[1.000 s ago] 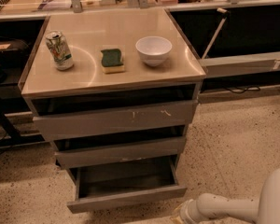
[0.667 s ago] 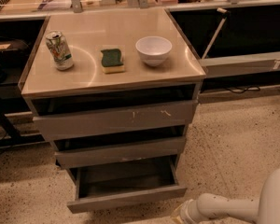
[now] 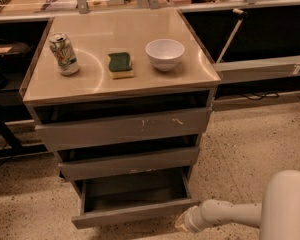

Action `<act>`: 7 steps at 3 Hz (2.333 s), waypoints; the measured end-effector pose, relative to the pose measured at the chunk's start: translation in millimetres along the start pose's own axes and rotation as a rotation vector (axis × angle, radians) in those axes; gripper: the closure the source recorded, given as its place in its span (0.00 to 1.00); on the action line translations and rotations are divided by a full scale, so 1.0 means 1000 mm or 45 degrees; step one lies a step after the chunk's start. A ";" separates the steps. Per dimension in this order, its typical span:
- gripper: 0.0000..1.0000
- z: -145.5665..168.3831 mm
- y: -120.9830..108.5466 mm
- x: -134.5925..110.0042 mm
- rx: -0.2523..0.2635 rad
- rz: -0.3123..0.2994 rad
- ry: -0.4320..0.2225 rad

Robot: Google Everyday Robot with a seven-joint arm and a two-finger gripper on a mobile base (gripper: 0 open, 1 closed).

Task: Close bottom drawer

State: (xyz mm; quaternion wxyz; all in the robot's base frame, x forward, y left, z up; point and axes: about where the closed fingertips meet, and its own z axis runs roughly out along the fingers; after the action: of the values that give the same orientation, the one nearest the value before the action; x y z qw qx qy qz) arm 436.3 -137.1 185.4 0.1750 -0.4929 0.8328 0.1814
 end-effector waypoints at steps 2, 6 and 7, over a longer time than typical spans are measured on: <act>1.00 0.013 -0.011 -0.038 -0.009 -0.107 0.024; 0.58 0.030 -0.019 -0.058 -0.038 -0.161 0.033; 0.35 0.030 -0.019 -0.058 -0.038 -0.161 0.033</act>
Offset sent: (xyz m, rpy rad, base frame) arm 0.0482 0.0460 0.0124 -0.0426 -0.0484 0.1220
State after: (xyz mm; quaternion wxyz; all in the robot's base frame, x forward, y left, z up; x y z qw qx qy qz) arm 482.5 -87.7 183.9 0.1678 -0.5492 0.7995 0.1761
